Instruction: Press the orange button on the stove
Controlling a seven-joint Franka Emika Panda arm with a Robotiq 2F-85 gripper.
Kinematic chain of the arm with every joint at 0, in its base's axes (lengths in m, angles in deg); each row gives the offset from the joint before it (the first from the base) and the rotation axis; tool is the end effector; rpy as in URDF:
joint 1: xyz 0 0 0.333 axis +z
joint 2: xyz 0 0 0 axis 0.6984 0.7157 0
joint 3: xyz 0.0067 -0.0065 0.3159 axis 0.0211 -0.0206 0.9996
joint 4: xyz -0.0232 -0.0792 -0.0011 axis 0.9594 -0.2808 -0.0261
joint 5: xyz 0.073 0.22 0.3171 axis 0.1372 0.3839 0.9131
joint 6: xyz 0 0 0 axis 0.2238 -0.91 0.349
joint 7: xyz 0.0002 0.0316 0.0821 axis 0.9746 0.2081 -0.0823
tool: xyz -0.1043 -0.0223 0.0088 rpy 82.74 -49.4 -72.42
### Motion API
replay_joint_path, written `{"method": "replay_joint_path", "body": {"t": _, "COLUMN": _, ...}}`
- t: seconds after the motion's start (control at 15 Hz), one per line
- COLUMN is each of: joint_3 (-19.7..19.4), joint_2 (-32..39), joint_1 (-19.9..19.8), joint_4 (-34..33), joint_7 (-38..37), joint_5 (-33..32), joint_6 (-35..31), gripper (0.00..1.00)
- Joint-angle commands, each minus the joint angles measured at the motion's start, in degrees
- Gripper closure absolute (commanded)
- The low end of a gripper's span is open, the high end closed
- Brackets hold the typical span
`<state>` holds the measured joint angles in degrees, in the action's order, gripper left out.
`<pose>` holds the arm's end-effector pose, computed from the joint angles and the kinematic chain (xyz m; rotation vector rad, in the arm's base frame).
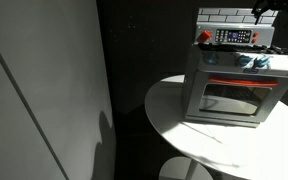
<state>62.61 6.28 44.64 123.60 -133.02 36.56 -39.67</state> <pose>0.6313 -0.0098 0.5265 2.4973 -1.4514 0.6653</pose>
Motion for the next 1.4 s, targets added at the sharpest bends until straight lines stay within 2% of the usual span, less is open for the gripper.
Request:
{"method": "replay_joint_path", "body": {"t": 0.0, "joint_3": -1.9, "joint_2": 5.1, "joint_1": 1.5, "joint_4": -6.5, "joint_7": -2.7, "joint_5": -1.6, "joint_6": 3.7, "gripper": 0.00}}
{"method": "replay_joint_path", "body": {"t": 0.6, "joint_3": -5.4, "joint_2": 13.4, "joint_1": 4.2, "joint_4": -11.7, "joint_7": -4.6, "joint_5": -2.6, "joint_6": 1.6, "gripper": 0.00}}
{"method": "replay_joint_path", "body": {"t": 1.0, "joint_3": -5.7, "joint_2": 12.5, "joint_1": 4.4, "joint_4": -12.9, "joint_7": -2.7, "joint_5": -1.5, "joint_6": 1.3, "gripper": 0.00}}
{"method": "replay_joint_path", "body": {"t": 1.33, "joint_3": -5.8, "joint_2": 12.1, "joint_1": 4.3, "joint_4": -13.9, "joint_7": -1.5, "joint_5": -1.3, "joint_6": 3.7, "gripper": 0.00}}
